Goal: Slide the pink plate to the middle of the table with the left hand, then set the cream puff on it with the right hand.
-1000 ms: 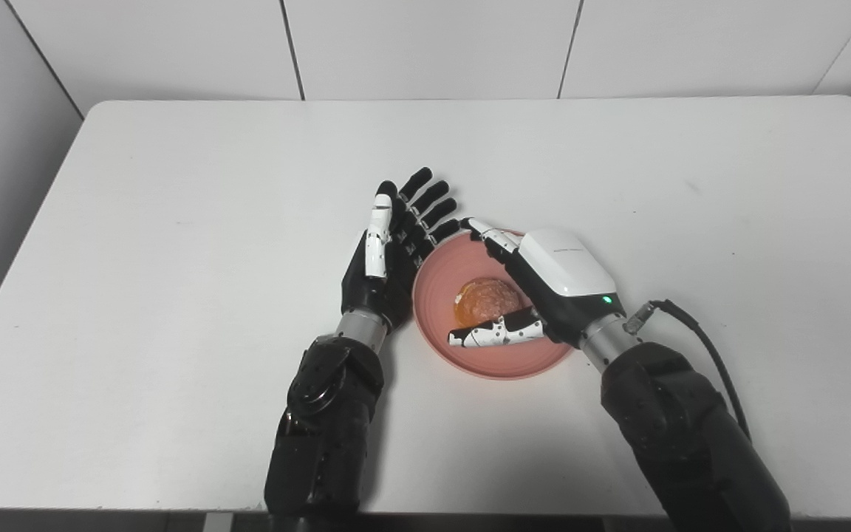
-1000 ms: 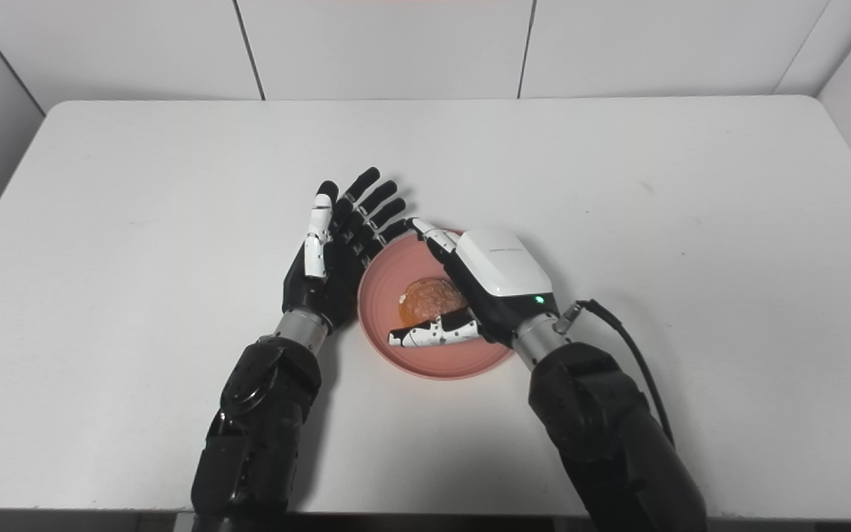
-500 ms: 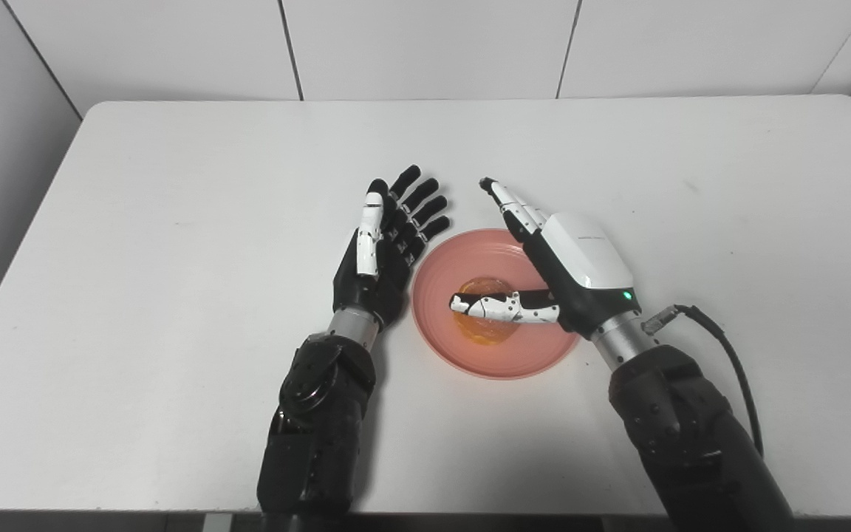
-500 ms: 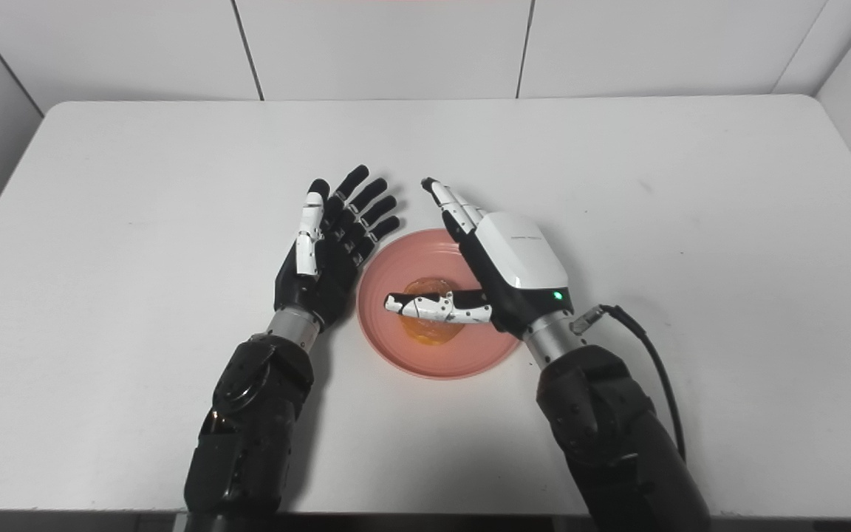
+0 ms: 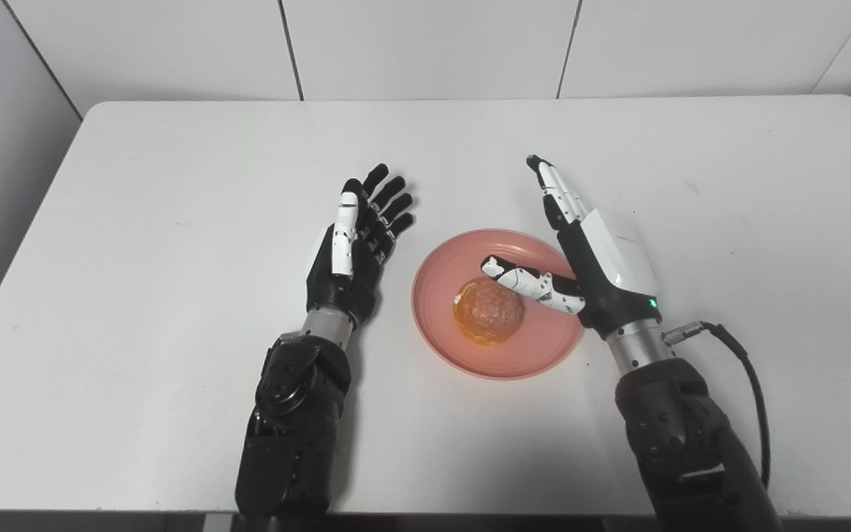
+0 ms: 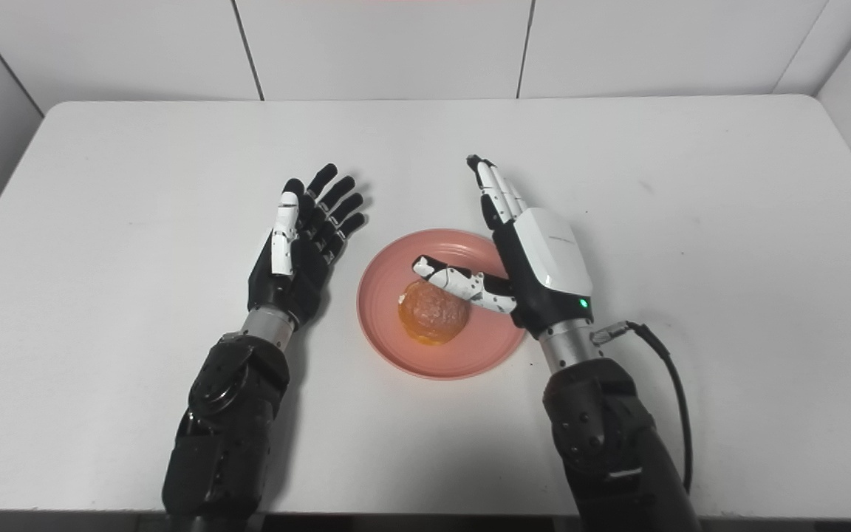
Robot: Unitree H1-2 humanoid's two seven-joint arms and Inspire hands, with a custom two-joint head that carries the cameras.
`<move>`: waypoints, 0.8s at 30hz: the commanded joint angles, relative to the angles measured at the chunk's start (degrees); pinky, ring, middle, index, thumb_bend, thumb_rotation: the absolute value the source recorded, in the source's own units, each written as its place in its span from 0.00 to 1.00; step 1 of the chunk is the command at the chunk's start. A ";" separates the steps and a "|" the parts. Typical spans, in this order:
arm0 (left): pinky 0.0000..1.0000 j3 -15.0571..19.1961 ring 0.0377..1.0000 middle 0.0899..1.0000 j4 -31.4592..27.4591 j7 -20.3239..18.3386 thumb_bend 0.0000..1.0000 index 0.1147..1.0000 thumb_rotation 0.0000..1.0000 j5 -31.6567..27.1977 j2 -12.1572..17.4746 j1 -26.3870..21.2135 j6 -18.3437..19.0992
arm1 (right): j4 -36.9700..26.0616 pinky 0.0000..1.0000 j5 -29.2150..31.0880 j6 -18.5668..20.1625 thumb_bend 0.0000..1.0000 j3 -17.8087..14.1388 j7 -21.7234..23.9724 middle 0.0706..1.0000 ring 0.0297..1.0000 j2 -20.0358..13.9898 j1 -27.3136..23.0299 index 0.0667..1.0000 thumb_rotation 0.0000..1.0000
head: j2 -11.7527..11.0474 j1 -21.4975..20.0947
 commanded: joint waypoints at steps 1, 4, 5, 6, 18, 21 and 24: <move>0.95 -0.40 0.93 0.93 -2.09 -0.12 0.43 0.92 1.00 1.60 1.09 0.76 -0.49 | -2.79 0.88 1.08 -2.15 0.87 -1.16 -2.48 1.00 0.97 0.95 0.07 1.00 1.00 | 0.08 -0.06; 0.97 -0.85 0.96 0.97 -2.90 -0.63 0.44 0.95 1.00 2.86 2.22 1.37 -0.77 | -3.19 0.88 1.86 -2.68 0.83 -1.87 -3.67 1.00 0.97 1.71 1.21 1.00 1.00 | 0.12 -0.12; 0.98 -1.01 0.97 0.98 -3.18 -0.83 0.44 0.97 1.00 3.18 2.69 1.61 -0.92 | -3.29 0.88 2.17 -2.75 0.82 -2.02 -4.13 1.00 0.97 2.01 1.66 1.00 1.00 | 0.29 0.03; 0.99 -1.21 0.99 0.99 -3.56 -0.96 0.44 0.98 1.00 3.65 3.20 1.94 -0.95 | -3.31 0.89 2.52 -3.00 0.80 -2.17 -4.71 1.00 0.97 2.24 2.23 1.00 1.00 | 0.29 0.03; 1.00 -3.37 1.00 1.00 -10.62 -2.60 0.49 0.99 1.00 7.72 7.66 9.48 -4.72 | -0.09 0.94 12.23 -7.82 0.69 -4.22 -8.13 1.00 0.98 4.23 7.48 1.00 1.00 | 0.48 0.36; 1.00 -3.95 0.99 0.99 -11.17 -2.73 0.48 0.98 1.00 8.94 7.94 12.01 -7.41 | 0.63 0.96 15.21 -8.64 0.65 -4.52 -7.93 1.00 0.99 4.51 8.71 1.00 1.00 | 0.48 0.36; 1.00 -4.64 1.00 1.00 -11.39 -3.33 0.48 0.99 1.00 9.45 8.25 14.43 -9.64 | 1.23 0.97 17.86 -10.10 0.60 -5.05 -8.29 1.00 1.00 5.15 10.02 1.00 1.00 | 0.86 -0.23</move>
